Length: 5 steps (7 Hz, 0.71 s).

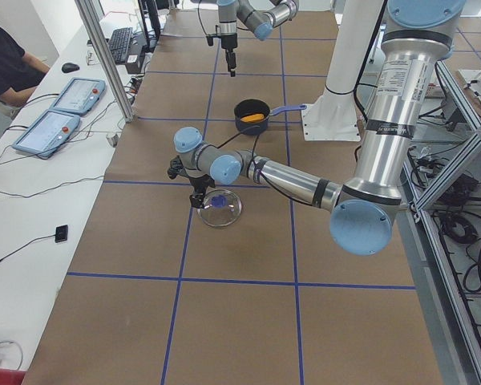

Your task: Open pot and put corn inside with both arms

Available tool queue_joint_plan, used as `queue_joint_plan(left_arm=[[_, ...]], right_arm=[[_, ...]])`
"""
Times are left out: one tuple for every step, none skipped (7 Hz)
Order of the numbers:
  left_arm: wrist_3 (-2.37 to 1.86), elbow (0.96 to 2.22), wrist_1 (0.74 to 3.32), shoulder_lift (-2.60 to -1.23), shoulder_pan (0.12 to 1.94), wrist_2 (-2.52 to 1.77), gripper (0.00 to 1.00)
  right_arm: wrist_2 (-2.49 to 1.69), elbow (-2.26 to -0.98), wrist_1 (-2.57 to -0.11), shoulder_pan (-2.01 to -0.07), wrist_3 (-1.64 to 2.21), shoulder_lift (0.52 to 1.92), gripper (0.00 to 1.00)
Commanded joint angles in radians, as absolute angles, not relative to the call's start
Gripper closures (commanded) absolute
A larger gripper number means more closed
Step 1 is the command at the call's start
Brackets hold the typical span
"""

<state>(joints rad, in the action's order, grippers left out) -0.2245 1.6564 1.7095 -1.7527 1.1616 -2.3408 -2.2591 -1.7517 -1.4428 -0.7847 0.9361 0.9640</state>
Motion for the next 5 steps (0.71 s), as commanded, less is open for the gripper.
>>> queue_joint_plan(left_arm=[[-0.045,1.623,1.698,-1.744,1.305,-2.345,0.01],[0.010,1.597,1.712,-1.718,1.342,-2.347,0.01],[0.114,1.586,1.716,-1.706,1.379,-2.345,0.01],[0.121,1.585,1.718,-1.678,1.405,-2.347,0.01],[0.123,1.585,1.721,-1.668,1.422,-2.347,0.01]], right_arm=[[-2.191,-1.750,-1.450,-0.917,0.869,1.041,0.00],[-2.187,-1.749,-1.456,-0.998,0.745,1.101,0.00],[-2.197,-1.743,-1.462,-1.068,0.575,1.142,0.00],[-2.203,-1.740,-1.520,-1.116,0.486,1.170,0.00],[-2.204,-1.732,-1.569,-1.181,0.422,1.199,0.00]])
